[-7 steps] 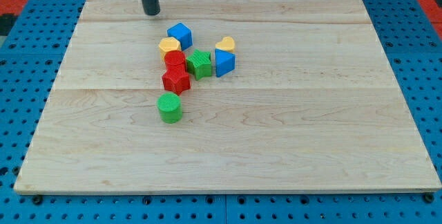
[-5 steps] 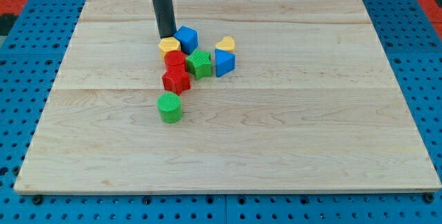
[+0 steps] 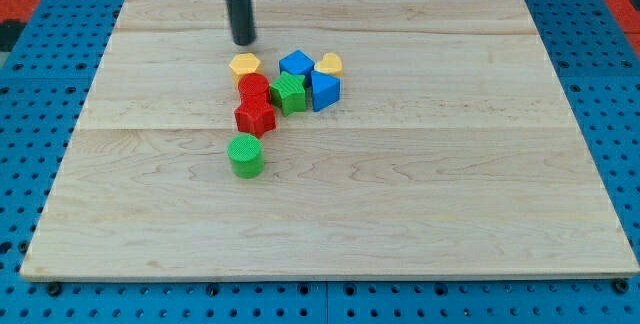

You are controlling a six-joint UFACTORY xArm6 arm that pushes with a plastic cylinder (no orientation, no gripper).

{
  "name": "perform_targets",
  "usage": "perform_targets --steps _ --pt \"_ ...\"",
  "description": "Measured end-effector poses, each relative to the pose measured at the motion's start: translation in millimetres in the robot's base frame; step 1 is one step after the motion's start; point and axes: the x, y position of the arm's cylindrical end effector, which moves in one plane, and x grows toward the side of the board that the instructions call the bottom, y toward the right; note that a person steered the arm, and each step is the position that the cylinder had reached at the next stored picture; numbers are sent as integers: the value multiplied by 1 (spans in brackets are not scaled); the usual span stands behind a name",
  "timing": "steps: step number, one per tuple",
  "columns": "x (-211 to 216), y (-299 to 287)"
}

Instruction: Nudge green circle up a bit

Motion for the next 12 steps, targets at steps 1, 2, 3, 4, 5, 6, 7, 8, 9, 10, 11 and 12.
perform_targets --steps 1,2,3,4,5,6,7,8,9,10,11,12 --pt "-1 -7" --pt "29 45" --pt "35 -20" --pt "78 -42" --pt "86 -10" --pt "86 -7" --pt "86 17" --pt "87 -18" --pt "146 -58" --pt "184 -91" --pt "189 -100" --pt "187 -56"
